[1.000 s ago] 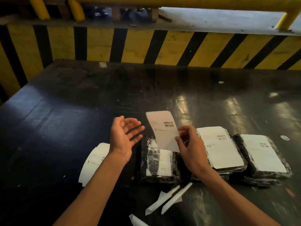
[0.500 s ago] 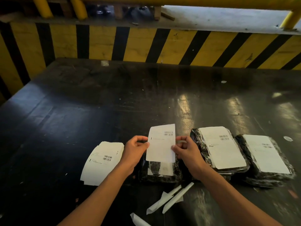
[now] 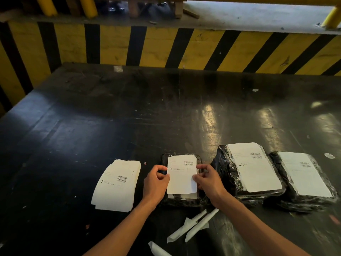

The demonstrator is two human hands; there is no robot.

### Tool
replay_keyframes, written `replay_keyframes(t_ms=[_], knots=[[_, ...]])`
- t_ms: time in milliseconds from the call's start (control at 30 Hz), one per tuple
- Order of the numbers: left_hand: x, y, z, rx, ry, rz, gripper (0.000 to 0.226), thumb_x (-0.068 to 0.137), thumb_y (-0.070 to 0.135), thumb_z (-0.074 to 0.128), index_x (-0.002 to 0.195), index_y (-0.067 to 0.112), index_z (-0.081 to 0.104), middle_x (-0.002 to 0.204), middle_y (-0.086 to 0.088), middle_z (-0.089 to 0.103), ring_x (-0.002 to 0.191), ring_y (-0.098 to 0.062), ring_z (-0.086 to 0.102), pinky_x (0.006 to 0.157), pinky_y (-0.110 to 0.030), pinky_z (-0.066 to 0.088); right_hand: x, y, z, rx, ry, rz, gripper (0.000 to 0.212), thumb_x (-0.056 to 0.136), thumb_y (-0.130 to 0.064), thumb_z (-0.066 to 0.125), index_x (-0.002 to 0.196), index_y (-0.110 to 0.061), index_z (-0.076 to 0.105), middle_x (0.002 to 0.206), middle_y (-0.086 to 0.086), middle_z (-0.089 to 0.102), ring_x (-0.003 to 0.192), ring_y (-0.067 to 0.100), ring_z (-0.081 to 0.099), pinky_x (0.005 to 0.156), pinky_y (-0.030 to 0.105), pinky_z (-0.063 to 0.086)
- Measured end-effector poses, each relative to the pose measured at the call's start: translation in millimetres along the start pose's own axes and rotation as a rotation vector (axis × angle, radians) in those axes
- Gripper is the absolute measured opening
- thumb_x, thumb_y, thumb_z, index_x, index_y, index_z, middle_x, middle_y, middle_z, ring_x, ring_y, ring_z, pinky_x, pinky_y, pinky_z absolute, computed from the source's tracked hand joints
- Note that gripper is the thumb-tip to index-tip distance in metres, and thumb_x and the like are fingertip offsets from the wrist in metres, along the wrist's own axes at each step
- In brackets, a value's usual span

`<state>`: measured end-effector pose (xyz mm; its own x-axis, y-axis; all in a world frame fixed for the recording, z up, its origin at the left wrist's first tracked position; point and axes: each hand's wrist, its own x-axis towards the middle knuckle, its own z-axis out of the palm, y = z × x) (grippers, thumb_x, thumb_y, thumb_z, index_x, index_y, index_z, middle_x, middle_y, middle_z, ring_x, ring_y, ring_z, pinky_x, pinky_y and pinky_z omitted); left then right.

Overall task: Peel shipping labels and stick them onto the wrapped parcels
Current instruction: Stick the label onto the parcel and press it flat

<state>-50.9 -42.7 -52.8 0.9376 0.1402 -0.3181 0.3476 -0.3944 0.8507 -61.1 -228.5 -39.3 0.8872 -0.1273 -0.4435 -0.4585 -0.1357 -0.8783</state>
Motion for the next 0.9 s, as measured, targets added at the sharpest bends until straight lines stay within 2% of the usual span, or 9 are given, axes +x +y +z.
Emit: replay_keyframes(t_ms=[133,233,300,367,467,633,733,900], knots=[[-3,6,-2,-0.073,0.068,0.146,0.022,0.092,0.020,0.066,0.111,0.027,0.056,0.095,0.011,0.064,0.086,-0.003,0.065,0.060,-0.014,0.052,1,-1,1,0.006,0.054,-0.132,0.032,0.095,-0.007,0.060,0.123,-0.019,0.052,0.097,0.021,0.060,0.091,0.026,0.063,0.072,0.029,0.055],[0,11,-2,-0.087,0.121,0.225,0.024,0.092,0.022,0.067,0.113,0.028,0.057,0.097,0.015,0.065,0.089,-0.002,0.066,0.063,-0.014,0.055,2,-6,2,0.016,0.075,-0.186,0.030,0.095,-0.007,0.060,0.121,-0.018,0.053,0.092,0.019,0.059,0.084,0.020,0.061,0.066,0.023,0.054],[4,10,-1,-0.073,0.090,0.174,0.024,0.091,0.022,0.067,0.113,0.028,0.058,0.100,0.010,0.067,0.089,-0.004,0.066,0.064,-0.016,0.056,3,-6,2,0.003,0.064,-0.135,0.030,0.095,-0.005,0.061,0.122,-0.016,0.053,0.092,0.020,0.060,0.082,0.018,0.060,0.064,0.022,0.053],[8,6,0,-0.045,0.042,0.086,0.023,0.092,0.022,0.067,0.111,0.028,0.057,0.103,0.006,0.068,0.087,-0.005,0.066,0.064,-0.018,0.056,5,-4,2,-0.006,0.024,-0.044,0.032,0.094,-0.004,0.061,0.124,-0.013,0.051,0.089,0.012,0.058,0.081,0.017,0.060,0.064,0.023,0.051],[9,-2,4,0.010,-0.002,0.010,0.021,0.092,0.022,0.066,0.110,0.027,0.057,0.104,0.007,0.066,0.088,-0.006,0.063,0.066,-0.019,0.055,6,1,3,-0.019,0.000,0.050,0.036,0.093,-0.001,0.061,0.125,-0.010,0.050,0.094,0.009,0.059,0.082,0.017,0.061,0.062,0.023,0.048],[9,-6,9,0.043,-0.009,-0.045,0.018,0.092,0.021,0.065,0.104,0.029,0.055,0.096,0.009,0.062,0.082,-0.003,0.058,0.067,-0.021,0.054,7,5,2,-0.065,0.007,0.086,0.040,0.091,-0.001,0.062,0.127,-0.012,0.048,0.102,0.011,0.060,0.086,0.019,0.060,0.061,0.024,0.047],[11,-7,9,0.048,-0.022,-0.069,0.018,0.093,0.020,0.065,0.106,0.027,0.056,0.095,0.009,0.060,0.083,-0.004,0.057,0.063,-0.018,0.049,7,5,1,-0.079,-0.011,0.098,0.042,0.091,0.001,0.062,0.128,-0.012,0.045,0.106,0.011,0.059,0.082,0.016,0.059,0.057,0.022,0.046],[13,-7,9,0.079,-0.036,-0.090,0.019,0.092,0.019,0.066,0.106,0.028,0.055,0.099,0.008,0.061,0.084,-0.005,0.058,0.064,-0.019,0.048,11,5,1,-0.150,0.000,0.098,0.043,0.090,0.002,0.062,0.127,-0.012,0.046,0.093,0.010,0.062,0.079,0.020,0.060,0.061,0.026,0.048]])
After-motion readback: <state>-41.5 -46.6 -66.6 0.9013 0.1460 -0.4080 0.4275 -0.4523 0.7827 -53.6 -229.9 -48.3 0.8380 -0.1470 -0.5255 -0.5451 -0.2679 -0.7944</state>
